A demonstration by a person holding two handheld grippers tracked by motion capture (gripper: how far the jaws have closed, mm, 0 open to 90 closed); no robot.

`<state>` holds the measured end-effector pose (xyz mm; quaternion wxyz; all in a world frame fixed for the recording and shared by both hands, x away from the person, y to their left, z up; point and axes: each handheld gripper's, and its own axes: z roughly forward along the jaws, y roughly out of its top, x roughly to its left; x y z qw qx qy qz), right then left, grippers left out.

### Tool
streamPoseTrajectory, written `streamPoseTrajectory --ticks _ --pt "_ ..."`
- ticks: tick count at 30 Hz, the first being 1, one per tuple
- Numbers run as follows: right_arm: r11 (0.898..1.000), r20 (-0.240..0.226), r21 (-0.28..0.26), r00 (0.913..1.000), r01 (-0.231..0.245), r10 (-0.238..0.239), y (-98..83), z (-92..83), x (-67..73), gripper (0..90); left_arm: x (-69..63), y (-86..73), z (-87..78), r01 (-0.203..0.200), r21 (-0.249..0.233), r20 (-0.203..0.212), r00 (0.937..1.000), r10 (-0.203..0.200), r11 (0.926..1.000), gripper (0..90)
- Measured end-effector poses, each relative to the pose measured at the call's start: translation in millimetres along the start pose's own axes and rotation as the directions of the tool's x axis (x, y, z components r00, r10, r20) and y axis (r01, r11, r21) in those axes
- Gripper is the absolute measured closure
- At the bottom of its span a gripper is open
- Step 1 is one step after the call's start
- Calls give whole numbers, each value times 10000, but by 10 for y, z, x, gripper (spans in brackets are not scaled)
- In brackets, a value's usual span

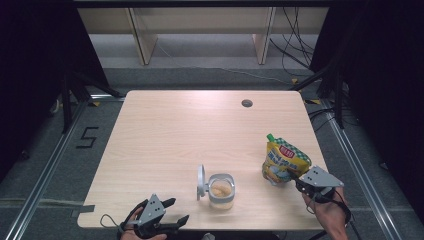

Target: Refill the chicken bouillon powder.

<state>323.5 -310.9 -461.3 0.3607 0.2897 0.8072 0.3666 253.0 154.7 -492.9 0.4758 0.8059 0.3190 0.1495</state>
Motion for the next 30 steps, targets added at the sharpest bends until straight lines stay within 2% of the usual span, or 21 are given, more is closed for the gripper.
streamPoseTrajectory --ticks 3,7,9,10,11,13,14,15,16,17,18,19,20,21,22,23,24,27,28,29,30 --pt "9982 187 -216 9982 -566 570 13 -44 5 594 -11 -7 3 284 -12 -32 9996 -284 9996 307" --pt "9805 201 -103 9803 -1961 1963 -26 -125 47 447 3 -1 -1 76 -86 -40 10000 -77 9999 305" --pt "9768 119 66 9767 -2143 2142 -63 -151 67 412 8 0 0 38 -104 -67 10000 -39 9999 305" --pt "9687 120 158 9687 -2479 2478 -77 -174 98 394 8 -2 1 40 -102 -64 10000 -41 9999 304" --pt "9693 80 203 9695 -2451 2450 -93 -186 97 377 6 -2 -1 50 -82 -47 10000 -50 10000 304" --pt "9573 57 326 9579 -2872 2872 -111 -218 145 348 7 0 0 45 -88 -55 10000 -46 10000 303" --pt "9577 42 301 9582 -2862 2862 -116 -230 146 336 7 0 3 36 -89 -52 10000 -37 10000 303" --pt "9398 -6 572 9414 -3368 3374 -107 -265 196 314 5 -2 4 43 -83 -50 10000 -43 10000 303" --pt "9507 21 358 9513 -3081 3082 -115 -264 180 295 5 -3 3 33 -69 -49 10000 -33 10000 302" --pt "9383 2 459 9393 -3428 3431 -112 -278 211 278 5 -4 4 57 -98 -58 10000 -58 9999 302" --pt "9498 26 353 9505 -3107 3108 -121 -276 189 261 8 0 -4 30 -2 -82 10000 -30 10000 302" --pt "9399 -112 487 9408 -3380 3389 -119 -280 219 250 16 1 -6 -43 25 -103 9999 43 10000 302" --pt "9471 -24 428 9479 -3181 3185 -123 -287 227 248 17 1 -6 -67 22 -112 9999 67 10000 302" --pt "9463 19 521 9476 -3191 3195 -120 -305 245 243 21 2 -10 -120 74 -132 9998 121 9999 302" --pt "9294 -33 770 9321 -3608 3622 -107 -331 295 237 22 2 -8 -111 45 -119 9999 111 9999 302" --pt "9375 -169 728 9394 -3404 3424 -113 -333 293 236 21 2 -7 -97 42 -116 9999 97 9999 302" --pt "9363 -84 732 9386 -3434 3449 -107 -350 312 235 17 -1 -4 -44 21 -112 9999 44 10000 302" --pt "9480 -111 664 9498 -3113 3126 -114 -381 341 233 15 0 -6 -41 24 -114 9999 41 10000 302" --pt "9386 -213 794 9408 -3356 3382 -105 -400 370 233 16 1 -6 -50 23 -116 9999 50 10000 302" --pt "9359 -135 903 9392 -3406 3431 -101 -420 409 233 17 0 -5 -43 22 -113 9999 43 10000 302" --pt "9440 -187 848 9467 -3189 3215 -103 -425 399 233 17 0 -4 -47 26 -109 9999 48 10000 302"
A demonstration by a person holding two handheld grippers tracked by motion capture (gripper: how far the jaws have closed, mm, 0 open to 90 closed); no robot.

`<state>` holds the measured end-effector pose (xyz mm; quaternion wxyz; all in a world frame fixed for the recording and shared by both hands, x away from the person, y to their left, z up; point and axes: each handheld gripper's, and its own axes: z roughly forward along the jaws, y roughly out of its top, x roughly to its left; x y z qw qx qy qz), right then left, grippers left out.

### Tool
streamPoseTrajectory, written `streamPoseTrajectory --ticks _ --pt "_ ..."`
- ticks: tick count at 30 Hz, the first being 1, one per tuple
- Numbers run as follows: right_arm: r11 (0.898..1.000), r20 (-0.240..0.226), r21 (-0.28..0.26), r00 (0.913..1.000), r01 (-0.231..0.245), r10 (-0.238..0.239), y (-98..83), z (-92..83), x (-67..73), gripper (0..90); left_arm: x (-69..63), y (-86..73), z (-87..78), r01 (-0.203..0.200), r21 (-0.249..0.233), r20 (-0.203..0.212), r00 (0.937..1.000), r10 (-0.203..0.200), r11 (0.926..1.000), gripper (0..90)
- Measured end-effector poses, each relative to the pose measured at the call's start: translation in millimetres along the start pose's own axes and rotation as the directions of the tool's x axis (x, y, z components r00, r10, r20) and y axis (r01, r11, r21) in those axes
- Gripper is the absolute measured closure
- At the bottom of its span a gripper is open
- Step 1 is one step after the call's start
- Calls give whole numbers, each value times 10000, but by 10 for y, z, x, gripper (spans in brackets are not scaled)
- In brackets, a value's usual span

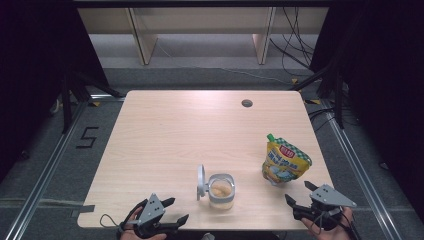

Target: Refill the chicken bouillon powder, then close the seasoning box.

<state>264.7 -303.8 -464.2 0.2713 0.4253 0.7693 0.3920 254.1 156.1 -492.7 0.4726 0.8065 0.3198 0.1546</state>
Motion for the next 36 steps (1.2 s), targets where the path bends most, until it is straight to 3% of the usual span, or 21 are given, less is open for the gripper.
streamPoseTrajectory --ticks 2,4,6,7,8,10,11,14,16,18,20,21,23,25,26,28,30,31,32,33,36 --pt "9993 -8 97 9993 -371 372 -14 -29 63 233 -3 2 3 20 -8 18 10000 -19 10000 302" --pt "10000 4 13 10000 12 -12 -23 -40 59 229 -23 -8 4 321 27 -12 9995 -321 9995 301" --pt "10000 -132 36 9999 -90 90 -27 -62 99 231 -14 -7 -1 214 41 -12 9998 -214 9998 302" --pt "9993 -121 -125 9993 341 -343 -29 -59 100 232 6 -4 -11 -40 189 -44 10000 41 9998 302" --pt "9990 -185 -158 9989 428 -431 -32 -55 108 234 -9 -8 -3 247 104 -16 9997 -247 9996 302" --pt "9988 -219 -53 9986 481 -482 -34 -58 136 235 3 -4 -4 -26 134 -24 10000 27 9999 302" --pt "9995 -269 296 9996 69 -61 -41 -74 188 236 5 -5 1 -45 119 29 10000 45 9999 301" --pt "9977 -322 17 9972 675 -674 -42 -45 163 236 5 0 4 10 106 39 10000 -10 9999 301" --pt "9991 -431 180 9984 377 -369 -49 -48 200 236 -6 2 4 328 47 48 9995 -328 9995 302" --pt "9969 -413 99 9962 776 -771 -48 -33 178 236 23 26 -8 69 -49 86 9999 -68 10000 301" --pt "9985 -687 312 9967 447 -425 -54 -25 203 244 15 49 -15 407 -78 89 9991 -406 9991 302" --pt "9974 -501 169 9964 694 -685 -49 -31 194 253 17 61 -14 416 -112 104 9991 -415 9991 303" --pt "9991 -410 122 9984 407 -401 -46 -45 206 250 50 102 -3 75 -211 120 9999 -72 9997 306" --pt "9981 -489 -65 9969 620 -622 -46 -31 167 249 35 135 26 596 -391 272 9979 -586 9975 330" --pt "9978 -395 -27 9970 657 -658 -46 -38 164 249 59 173 24 230 -322 276 9994 -221 9992 332" --pt "9987 -544 162 9974 478 -468 -49 -39 174 249 37 209 39 528 -479 302 9982 -514 9975 333" --pt "9971 -461 44 9961 754 -751 -49 -26 165 249 63 266 32 103 -514 272 9996 -89 9986 332" --pt "9978 -534 165 9966 634 -625 -51 -25 178 249 47 275 28 391 -465 226 9990 -381 9982 332" --pt "9987 -625 302 9973 405 -385 -52 -30 194 249 57 295 30 277 -569 239 9994 -264 9980 334" --pt "9971 -528 87 9958 752 -746 -50 -16 178 249 72 316 17 23 -502 204 9998 -13 9987 347" --pt "9971 -567 117 9956 752 -744 -53 -10 183 249 79 359 0 220 -666 207 9996 -206 9975 404"
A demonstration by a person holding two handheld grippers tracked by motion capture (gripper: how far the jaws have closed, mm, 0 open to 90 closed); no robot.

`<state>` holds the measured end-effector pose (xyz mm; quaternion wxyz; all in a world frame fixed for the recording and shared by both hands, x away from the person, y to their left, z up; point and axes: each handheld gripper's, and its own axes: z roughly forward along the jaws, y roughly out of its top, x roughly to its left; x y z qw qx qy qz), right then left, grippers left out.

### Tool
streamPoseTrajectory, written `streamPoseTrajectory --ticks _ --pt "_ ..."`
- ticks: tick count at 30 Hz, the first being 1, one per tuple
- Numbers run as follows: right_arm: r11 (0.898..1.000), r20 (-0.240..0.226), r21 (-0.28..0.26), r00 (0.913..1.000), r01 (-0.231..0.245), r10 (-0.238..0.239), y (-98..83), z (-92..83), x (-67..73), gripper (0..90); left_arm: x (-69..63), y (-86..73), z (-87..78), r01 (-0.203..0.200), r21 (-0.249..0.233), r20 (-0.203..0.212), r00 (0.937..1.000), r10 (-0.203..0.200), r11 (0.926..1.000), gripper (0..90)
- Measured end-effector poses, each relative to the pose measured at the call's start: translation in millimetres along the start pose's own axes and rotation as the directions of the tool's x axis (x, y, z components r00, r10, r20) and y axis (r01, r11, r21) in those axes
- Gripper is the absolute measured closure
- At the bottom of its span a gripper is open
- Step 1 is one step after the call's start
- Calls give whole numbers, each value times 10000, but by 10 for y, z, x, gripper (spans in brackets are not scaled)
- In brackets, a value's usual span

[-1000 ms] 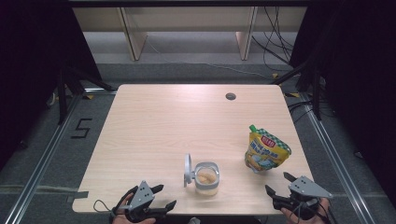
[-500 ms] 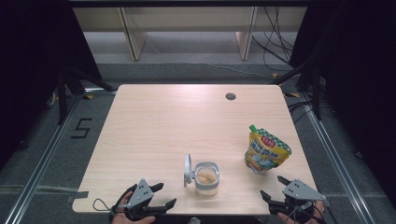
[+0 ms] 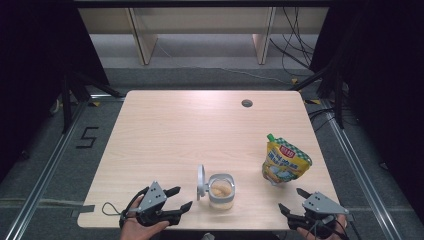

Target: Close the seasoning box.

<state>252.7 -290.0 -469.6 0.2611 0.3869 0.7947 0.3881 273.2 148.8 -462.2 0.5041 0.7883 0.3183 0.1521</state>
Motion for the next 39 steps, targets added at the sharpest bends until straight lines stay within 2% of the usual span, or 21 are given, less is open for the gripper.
streamPoseTrajectory --ticks 1,3,5,6,7,10,11,12,14,15,16,20,23,26,27,31,34,35,37,38,39 --pt "10000 -1 13 10000 37 -37 0 1 -3 250 25 24 -20 -437 61 -26 9990 437 9990 471" --pt "10000 -17 -1 10000 68 -68 0 2 -8 251 46 52 -33 -573 -12 -59 9983 573 9984 573" --pt "10000 -16 -15 10000 50 -50 1 3 -10 251 57 67 -41 -461 -58 -168 9988 460 9989 662" --pt "10000 -9 -13 10000 47 -47 0 3 -10 251 74 85 -44 -655 -72 -112 9978 654 9978 709" --pt "10000 -10 -10 10000 51 -51 0 3 -10 252 63 91 -40 -501 -84 -136 9987 500 9987 750" --pt "10000 1 11 10000 74 -74 -1 8 -11 252 58 132 -26 -622 -207 71 9980 624 9978 829" --pt "10000 -71 -50 9999 76 -76 -2 17 -13 252 50 146 -30 -646 -184 -9 9979 646 9977 848" --pt "10000 -66 -54 10000 71 -72 -2 17 -13 251 59 173 -27 -805 -256 115 9967 809 9964 857" --pt "10000 4 -5 10000 53 -53 0 9 -10 251 40 201 0 -465 -469 248 9986 477 9978 869" --pt "10000 0 -18 10000 35 -35 0 6 -9 251 32 216 5 -543 -401 118 9984 548 9977 876" --pt "10000 -2 -23 10000 38 -38 0 5 -10 252 24 235 22 -693 -447 166 9974 701 9966 880" --pt "10000 -1 -17 10000 23 -23 -4 7 -15 251 -37 302 61 -775 -444 257 9966 787 9960 887" --pt "10000 -24 -43 10000 -12 12 -3 4 -10 255 -66 345 73 -1019 -471 279 9943 1033 9937 888" --pt "9999 13 -100 9999 133 -133 2 4 -10 258 -86 382 81 -1201 -489 351 9919 1219 9916 887" --pt "9999 40 -101 9999 112 -112 2 3 -7 258 -102 386 87 -1071 -513 340 9935 1089 9929 888" --pt "10000 -9 -58 10000 79 -79 1 3 -7 258 -115 408 125 -1264 -546 457 9906 1290 9905 887" --pt "10000 -50 -55 10000 62 -63 0 6 -5 258 -121 414 146 -1162 -537 450 9919 1187 9918 887" --pt "9999 -56 -47 9999 115 -116 -1 8 -10 258 -109 423 151 -1331 -537 493 9895 1358 9896 887" --pt "9998 -27 -99 9998 189 -189 -2 15 -17 258 -117 435 156 -1262 -522 554 9901 1290 9906 881" --pt "10000 -219 86 9998 -18 20 -3 13 -3 258 -121 440 161 -1205 -563 572 9907 1237 9911 881" --pt "10000 -139 25 9999 55 -54 -3 14 -5 258 -121 447 159 -1316 -482 518 9896 1340 9901 881"
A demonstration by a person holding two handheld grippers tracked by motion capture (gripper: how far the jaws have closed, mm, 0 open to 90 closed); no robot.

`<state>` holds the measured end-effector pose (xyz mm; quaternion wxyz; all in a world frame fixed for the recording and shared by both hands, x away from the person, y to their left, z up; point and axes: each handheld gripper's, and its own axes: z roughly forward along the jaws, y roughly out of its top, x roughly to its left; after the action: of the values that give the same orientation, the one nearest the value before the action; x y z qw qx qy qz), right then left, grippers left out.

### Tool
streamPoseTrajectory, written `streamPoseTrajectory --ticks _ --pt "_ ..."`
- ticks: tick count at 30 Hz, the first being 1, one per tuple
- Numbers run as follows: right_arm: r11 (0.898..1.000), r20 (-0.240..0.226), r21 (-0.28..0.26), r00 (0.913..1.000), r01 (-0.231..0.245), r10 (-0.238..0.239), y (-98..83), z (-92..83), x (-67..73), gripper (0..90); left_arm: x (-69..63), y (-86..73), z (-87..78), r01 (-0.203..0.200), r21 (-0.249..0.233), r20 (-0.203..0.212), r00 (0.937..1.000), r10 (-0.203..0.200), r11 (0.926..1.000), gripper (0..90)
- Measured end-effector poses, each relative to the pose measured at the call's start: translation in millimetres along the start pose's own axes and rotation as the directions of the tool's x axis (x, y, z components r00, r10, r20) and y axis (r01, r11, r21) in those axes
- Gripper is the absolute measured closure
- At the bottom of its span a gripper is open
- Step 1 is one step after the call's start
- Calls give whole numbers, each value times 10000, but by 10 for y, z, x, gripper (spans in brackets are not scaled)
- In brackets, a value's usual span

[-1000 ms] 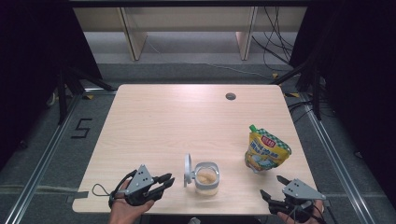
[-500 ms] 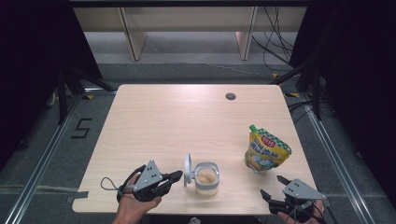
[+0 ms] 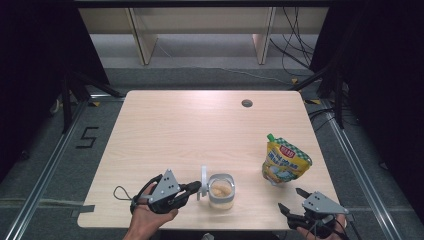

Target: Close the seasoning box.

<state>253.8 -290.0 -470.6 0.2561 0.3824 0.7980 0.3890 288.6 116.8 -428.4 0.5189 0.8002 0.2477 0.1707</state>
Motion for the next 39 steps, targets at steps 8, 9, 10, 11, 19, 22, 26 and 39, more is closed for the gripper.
streamPoseTrajectory --ticks 8,9,10,11,19,22,26,39 --pt "9999 23 -100 10000 20 -20 1 11 5 258 -12 44 51 -20 -90 191 9998 22 10000 847" --pt "9999 24 -108 10000 70 -70 0 15 1 258 -5 47 40 -36 -83 137 9999 38 10000 844" --pt "9999 13 -83 10000 61 -61 1 15 2 258 3 48 31 30 -120 153 9999 -28 9999 839" --pt "9998 55 -116 9999 132 -132 -1 17 -3 258 14 51 33 113 -184 187 9998 -109 9998 841" --pt "9999 58 -63 9999 144 -144 1 25 4 258 -54 99 154 -151 35 326 9994 150 9999 852" --pt "10000 -35 -50 10000 45 -45 -8 40 -4 258 -56 111 146 -102 -54 340 9994 104 9999 848" --pt "10000 18 -12 10000 89 -89 -2 28 6 258 -29 114 108 -13 -118 504 9987 19 9999 789" --pt "9999 -161 106 9999 -25 27 -14 39 16 258 188 -90 -198 1140 -412 -71 9934 -1144 9926 427"
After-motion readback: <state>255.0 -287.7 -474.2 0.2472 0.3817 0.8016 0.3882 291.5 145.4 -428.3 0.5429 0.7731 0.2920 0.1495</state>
